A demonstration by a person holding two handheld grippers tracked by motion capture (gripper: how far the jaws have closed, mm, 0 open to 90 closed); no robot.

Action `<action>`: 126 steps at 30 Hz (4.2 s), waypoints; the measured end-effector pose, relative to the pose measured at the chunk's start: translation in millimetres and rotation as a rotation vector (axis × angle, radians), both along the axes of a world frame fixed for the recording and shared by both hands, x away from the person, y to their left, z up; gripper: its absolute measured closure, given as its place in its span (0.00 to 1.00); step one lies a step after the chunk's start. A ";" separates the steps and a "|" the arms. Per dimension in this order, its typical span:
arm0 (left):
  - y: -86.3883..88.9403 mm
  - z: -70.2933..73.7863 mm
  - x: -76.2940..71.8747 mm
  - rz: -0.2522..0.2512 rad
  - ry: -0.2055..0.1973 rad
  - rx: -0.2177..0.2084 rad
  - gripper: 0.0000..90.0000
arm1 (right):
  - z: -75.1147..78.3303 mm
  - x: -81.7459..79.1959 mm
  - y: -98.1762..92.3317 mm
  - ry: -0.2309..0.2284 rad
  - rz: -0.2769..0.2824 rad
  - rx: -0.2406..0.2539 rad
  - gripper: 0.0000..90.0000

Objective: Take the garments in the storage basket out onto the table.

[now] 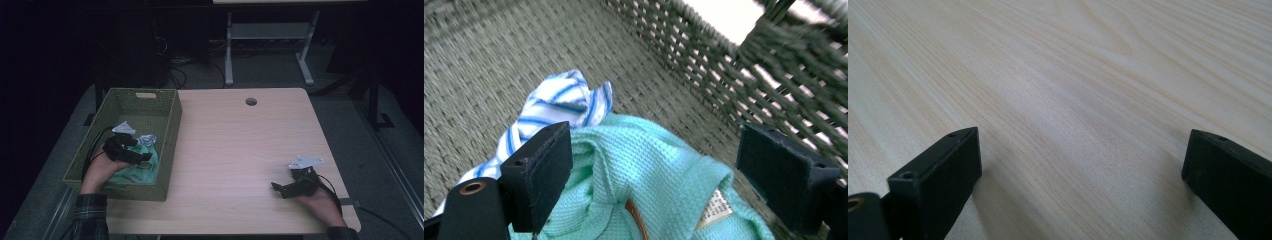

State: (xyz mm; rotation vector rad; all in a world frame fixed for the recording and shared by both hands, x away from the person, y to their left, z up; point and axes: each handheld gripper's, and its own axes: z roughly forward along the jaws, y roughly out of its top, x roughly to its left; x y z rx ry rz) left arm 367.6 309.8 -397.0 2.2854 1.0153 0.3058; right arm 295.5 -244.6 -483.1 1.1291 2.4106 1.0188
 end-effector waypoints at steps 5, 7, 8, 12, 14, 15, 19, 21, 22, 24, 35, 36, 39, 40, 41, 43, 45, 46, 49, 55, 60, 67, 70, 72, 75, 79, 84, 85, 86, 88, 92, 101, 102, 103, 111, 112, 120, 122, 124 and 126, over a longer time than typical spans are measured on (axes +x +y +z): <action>-1.8 -5.8 2.2 0.003 0.033 0.040 0.16 | 0.0 0.0 0.0 0.000 0.000 0.000 0.03; -3.6 -8.1 3.1 -0.003 0.042 0.046 0.16 | 0.0 0.0 0.0 0.000 0.000 0.000 0.03; -3.9 -8.9 3.8 -0.008 0.052 0.058 0.16 | 0.0 0.0 0.0 0.000 0.000 0.000 0.03; -6.8 -12.9 5.1 0.006 0.076 0.075 0.16 | 0.0 -0.1 0.0 0.000 0.000 0.000 0.03; -8.0 -14.4 5.5 0.013 0.085 0.077 0.16 | 0.0 0.0 0.0 0.000 0.000 0.000 0.03; -8.0 -14.6 5.8 0.010 0.091 0.082 0.16 | 0.0 0.0 0.0 0.000 0.000 0.000 0.02; -7.6 -16.3 7.3 0.007 0.119 0.096 0.23 | 0.0 -0.1 0.0 0.000 0.000 0.000 0.02; -8.6 -18.7 8.1 0.025 0.141 0.095 0.27 | 0.0 0.0 0.0 0.000 0.000 0.000 0.02; -8.6 -18.7 8.1 0.025 0.141 0.095 0.30 | 0.0 0.0 0.0 0.000 0.000 0.000 0.02; -8.4 -19.0 8.2 0.027 0.155 0.101 0.33 | 0.0 0.0 0.0 0.000 0.000 0.000 0.03; -4.4 -14.7 9.0 0.058 0.204 0.083 0.87 | 0.0 0.0 0.0 0.000 0.000 0.000 0.02; -3.9 -13.7 8.8 0.066 0.199 0.077 0.87 | 0.0 0.0 0.0 0.000 0.000 0.000 0.02; -0.4 -9.1 8.7 0.071 0.186 0.052 0.89 | 0.0 0.0 0.0 0.000 0.000 0.000 0.03; 0.2 -7.9 8.2 0.080 0.176 0.032 0.89 | 0.0 0.0 0.0 0.000 0.000 0.000 0.02; 1.5 -6.1 7.9 0.079 0.160 0.027 0.89 | 0.0 0.0 0.0 0.000 0.000 0.000 0.03; 3.8 0.3 5.7 0.087 0.107 -0.007 0.89 | 0.0 0.0 0.0 0.000 0.000 0.000 0.03; 5.0 2.2 5.1 0.088 0.094 -0.018 0.89 | 0.0 0.0 0.0 0.000 0.000 0.000 0.03; 5.9 3.9 4.4 0.094 0.080 -0.028 0.90 | 0.0 0.0 0.0 0.000 0.000 0.000 0.02; 8.4 9.0 2.3 0.099 0.031 -0.056 0.90 | 0.0 0.0 0.0 0.000 0.000 0.000 0.03; 14.4 18.0 -1.9 0.103 -0.024 -0.133 0.91 | 0.0 0.0 0.0 0.000 0.000 0.000 0.02; 20.0 27.4 -5.1 0.113 -0.077 -0.205 0.91 | 0.0 0.0 0.0 0.000 0.000 0.000 0.02; 22.4 41.7 -8.9 0.107 -0.123 -0.261 0.91 | 0.0 0.0 0.0 0.000 0.000 0.000 0.03; 22.3 48.9 -9.1 0.096 -0.132 -0.280 0.92 | 0.0 0.0 0.0 0.000 0.000 0.000 0.03; 21.1 53.6 -9.0 0.095 -0.140 -0.284 0.92 | 0.0 0.0 0.0 0.000 0.000 0.000 0.02; 20.2 60.9 -9.2 0.087 -0.151 -0.290 0.92 | 0.0 0.0 0.0 0.000 0.000 0.000 0.02; 19.1 69.7 -11.2 0.084 -0.171 -0.310 0.92 | 0.0 0.0 0.1 0.000 -0.003 0.000 0.03; 18.0 80.1 -12.5 0.070 -0.175 -0.325 0.92 | 0.1 -0.1 0.1 0.001 -0.002 0.000 0.03; 17.9 82.4 -12.8 0.065 -0.179 -0.327 0.92 | 0.1 -0.3 0.2 0.005 -0.004 0.001 0.03; 17.5 84.9 -13.1 0.062 -0.182 -0.328 0.92 | 0.1 -0.3 0.2 0.005 -0.004 0.001 0.03; 16.9 89.9 -13.4 0.053 -0.190 -0.336 0.92 | 0.1 -0.1 0.0 0.001 -0.002 0.000 0.03; 14.9 99.6 -14.5 0.040 -0.200 -0.344 0.92 | 0.1 -0.2 0.1 0.002 -0.003 0.000 0.02; 8.9 116.0 -16.5 0.016 -0.218 -0.356 0.92 | 0.1 -0.3 0.2 0.005 -0.004 0.001 0.02; 8.6 117.5 -16.7 0.012 -0.220 -0.365 0.92 | 0.2 -0.3 0.2 0.005 -0.004 0.001 0.03; 8.2 119.3 -17.0 0.009 -0.223 -0.372 0.92 | 0.1 -0.3 0.2 0.005 -0.004 0.002 0.02; 4.0 132.2 -17.7 -0.011 -0.235 -0.389 0.92 | 0.2 -0.4 0.2 0.006 -0.004 0.001 0.03; 3.0 134.2 -17.8 -0.014 -0.237 -0.389 0.92 | 0.1 -0.4 0.2 0.005 -0.004 0.002 0.02; -3.7 146.0 -18.0 -0.031 -0.246 -0.385 0.92 | 0.1 -0.3 0.2 0.005 -0.004 0.002 0.03; -6.2 148.9 -18.4 -0.037 -0.249 -0.381 0.92 | 0.1 -0.3 0.2 0.005 -0.004 0.002 0.03; -9.1 151.8 -18.5 -0.042 -0.248 -0.383 0.92 | 0.1 -0.3 0.3 0.005 -0.004 0.002 0.03; -12.4 155.0 -18.5 -0.049 -0.252 -0.380 0.92 | 0.1 -0.3 0.2 0.005 -0.004 0.002 0.02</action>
